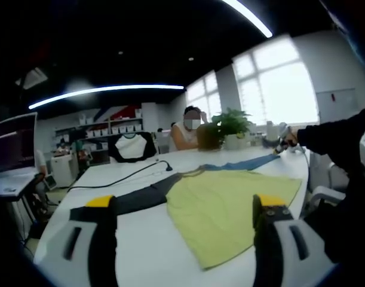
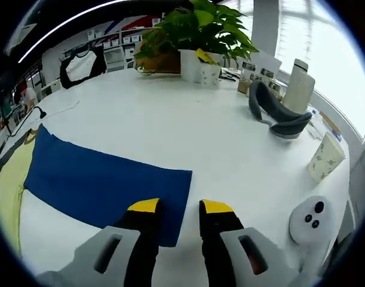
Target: Fold the garment on the visible template until the final outline fits inside the template.
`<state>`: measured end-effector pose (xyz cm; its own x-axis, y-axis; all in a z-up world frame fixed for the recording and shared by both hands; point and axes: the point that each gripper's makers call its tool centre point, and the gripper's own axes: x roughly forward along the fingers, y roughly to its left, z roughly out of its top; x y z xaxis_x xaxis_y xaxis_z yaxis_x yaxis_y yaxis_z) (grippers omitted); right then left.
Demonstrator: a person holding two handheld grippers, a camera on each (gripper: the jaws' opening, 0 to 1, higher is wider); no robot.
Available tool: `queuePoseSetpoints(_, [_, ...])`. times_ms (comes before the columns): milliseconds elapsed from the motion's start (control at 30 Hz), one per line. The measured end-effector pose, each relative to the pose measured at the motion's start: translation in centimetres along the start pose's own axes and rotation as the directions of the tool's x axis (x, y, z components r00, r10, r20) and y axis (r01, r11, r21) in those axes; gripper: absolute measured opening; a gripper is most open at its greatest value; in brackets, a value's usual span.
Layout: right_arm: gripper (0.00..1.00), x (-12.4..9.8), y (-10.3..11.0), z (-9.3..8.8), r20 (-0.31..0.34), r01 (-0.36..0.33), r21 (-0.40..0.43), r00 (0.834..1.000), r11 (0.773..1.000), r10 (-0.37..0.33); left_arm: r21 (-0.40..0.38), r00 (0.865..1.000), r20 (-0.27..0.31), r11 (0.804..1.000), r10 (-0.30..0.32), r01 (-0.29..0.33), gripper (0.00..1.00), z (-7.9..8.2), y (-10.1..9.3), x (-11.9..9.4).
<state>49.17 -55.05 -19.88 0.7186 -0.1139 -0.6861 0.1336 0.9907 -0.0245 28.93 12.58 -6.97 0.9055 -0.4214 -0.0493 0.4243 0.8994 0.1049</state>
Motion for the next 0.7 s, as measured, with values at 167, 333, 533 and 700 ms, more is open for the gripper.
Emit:
queuePoseSetpoints(167, [0.2,0.02,0.15,0.01,0.011,-0.023,0.006,1.0,1.0,0.023,-0.006,1.0,-0.008,1.0,-0.005,0.005,1.0,-0.37,-0.07,0.11])
queuePoseSetpoints(333, [0.1,0.01,0.3,-0.01,0.006,-0.001,0.006,1.0,1.0,0.001,-0.006,1.0,-0.017,1.0,-0.005,0.005,1.0,-0.66,-0.06,0.1])
queuePoseSetpoints(533, [0.02,0.03,0.86,-0.02,0.021,0.004,-0.014,1.0,1.0,-0.004,-0.007,1.0,-0.015,1.0,-0.004,0.004,1.0,-0.62,0.07,0.05])
queuePoseSetpoints(700, [0.01,0.28,0.91,0.19,0.05,0.029,-0.011,0.998,1.0,-0.029,-0.009,1.0,-0.018,1.0,0.002,-0.002,1.0,-0.75,0.28,-0.04])
